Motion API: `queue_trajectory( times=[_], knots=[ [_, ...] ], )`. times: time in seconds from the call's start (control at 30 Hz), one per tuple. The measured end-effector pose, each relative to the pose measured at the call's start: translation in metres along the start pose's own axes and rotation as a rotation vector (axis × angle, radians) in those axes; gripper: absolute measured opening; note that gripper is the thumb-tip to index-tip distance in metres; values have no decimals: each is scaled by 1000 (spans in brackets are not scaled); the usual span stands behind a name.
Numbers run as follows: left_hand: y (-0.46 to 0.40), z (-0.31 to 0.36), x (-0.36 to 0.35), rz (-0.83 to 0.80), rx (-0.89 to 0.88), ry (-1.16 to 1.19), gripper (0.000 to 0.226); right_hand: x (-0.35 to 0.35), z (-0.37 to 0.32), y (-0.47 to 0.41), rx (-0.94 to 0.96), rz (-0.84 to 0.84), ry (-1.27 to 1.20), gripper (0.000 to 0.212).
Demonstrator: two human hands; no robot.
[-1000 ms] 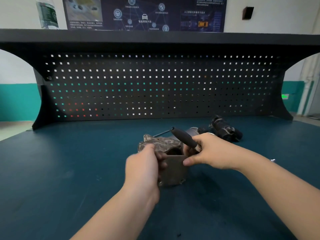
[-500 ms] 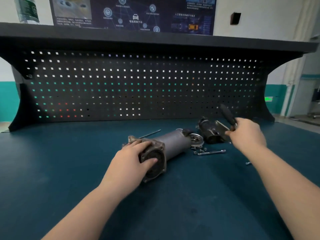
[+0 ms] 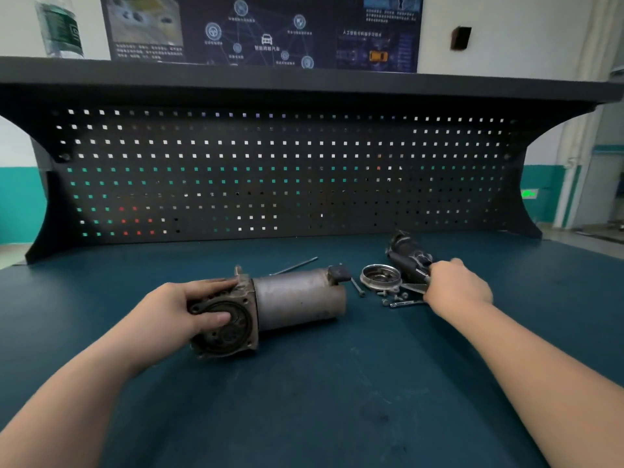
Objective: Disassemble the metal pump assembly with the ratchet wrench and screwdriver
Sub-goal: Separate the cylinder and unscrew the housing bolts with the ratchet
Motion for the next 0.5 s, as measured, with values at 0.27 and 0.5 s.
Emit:
queue_trajectory(
  times=[0.27, 0.5],
  knots=[
    [-2, -7, -1, -19, -7, 95, 51, 40, -23, 16, 239, 66, -271, 30],
    [7, 11, 0, -25, 13, -86, 57, 0, -65, 68, 669, -150, -110, 34]
  ],
)
Point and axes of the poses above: each hand's wrist, its own y-axis away from the middle knuckle, its own x-axis out of the back of the hand, z = x × y, the point moved 10 cm from there along -y, towards the middle knuckle, and after that the axes turned 2 degrees about y, right-handed, at the moved point
